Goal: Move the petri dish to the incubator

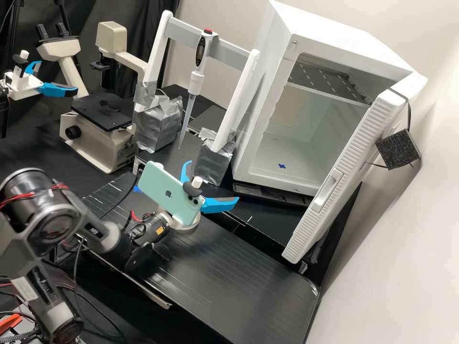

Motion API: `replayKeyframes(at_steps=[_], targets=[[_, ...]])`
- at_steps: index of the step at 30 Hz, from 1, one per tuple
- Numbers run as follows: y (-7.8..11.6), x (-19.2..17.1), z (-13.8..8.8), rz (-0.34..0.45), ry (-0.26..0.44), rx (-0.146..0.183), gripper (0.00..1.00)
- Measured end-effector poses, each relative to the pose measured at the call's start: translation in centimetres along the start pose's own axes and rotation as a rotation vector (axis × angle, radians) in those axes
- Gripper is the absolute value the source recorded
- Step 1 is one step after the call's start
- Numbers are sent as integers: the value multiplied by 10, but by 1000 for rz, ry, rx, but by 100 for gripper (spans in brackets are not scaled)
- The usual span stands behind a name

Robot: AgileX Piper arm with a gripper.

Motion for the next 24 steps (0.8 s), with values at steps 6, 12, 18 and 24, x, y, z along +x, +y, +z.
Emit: replayKeyframes(at_steps=[6,12,18,24], targets=[[7,-46,-4,-5,41,9,100],[5,-60,-7,-55,65,-13,100],[1,-59,1,-112,32,-16,100],[-2,-57,11,-145,-13,8,100]])
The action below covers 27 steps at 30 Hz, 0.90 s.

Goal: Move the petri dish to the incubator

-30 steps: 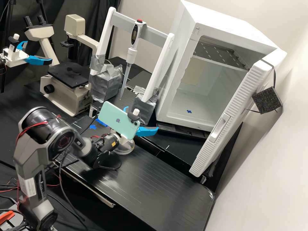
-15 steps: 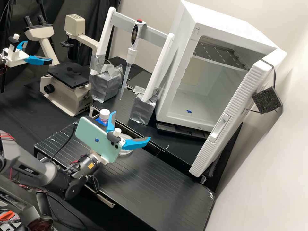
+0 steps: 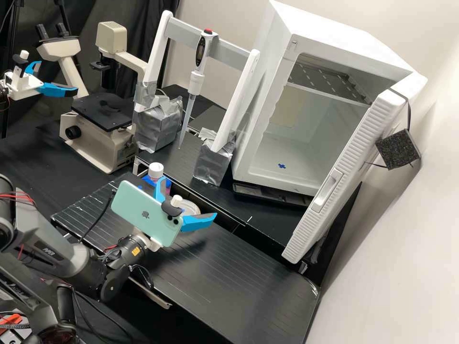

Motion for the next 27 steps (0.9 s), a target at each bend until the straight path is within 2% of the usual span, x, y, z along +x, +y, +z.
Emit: replayKeyframes(at_steps=[3,12,17,27], targets=[[1,-1,4,-10,-17,-9,100],[-4,-6,8,-104,-25,-72,100],[-9,-5,13,-163,-33,-61,100],[-9,-5,17,-163,-34,-55,100]])
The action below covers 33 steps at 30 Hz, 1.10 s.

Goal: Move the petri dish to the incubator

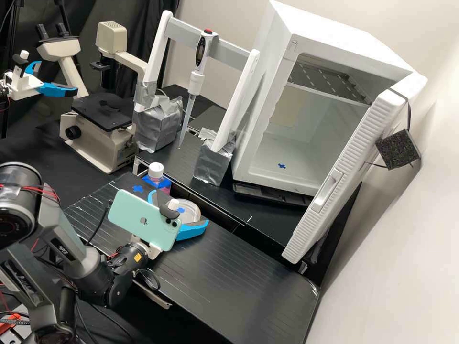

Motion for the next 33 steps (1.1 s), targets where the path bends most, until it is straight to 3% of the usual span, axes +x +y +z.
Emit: replayKeyframes(at_steps=[12,18,22,33], targets=[[10,-11,-4,66,-10,-5,100],[9,-10,-4,50,-16,-4,100],[4,-6,-2,18,-9,15,100],[-1,3,3,3,-16,-20,100]])
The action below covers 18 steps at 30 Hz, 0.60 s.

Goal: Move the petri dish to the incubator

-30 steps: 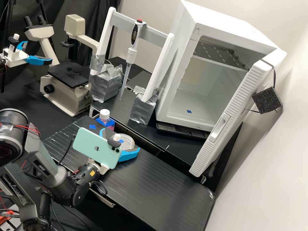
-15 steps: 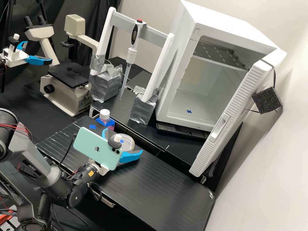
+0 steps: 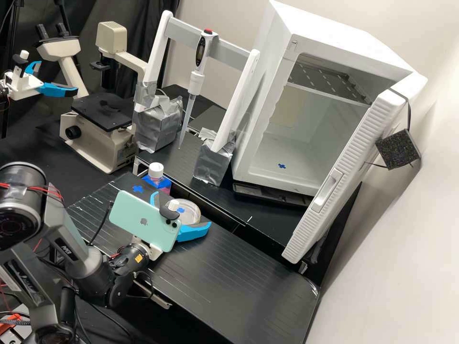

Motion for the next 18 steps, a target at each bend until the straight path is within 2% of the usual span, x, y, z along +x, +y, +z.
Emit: replayKeyframes(at_steps=[6,11,18], targets=[[1,1,-1,15,4,-22,100],[1,2,-2,21,7,-19,100],[-2,4,-1,11,8,-54,100]])
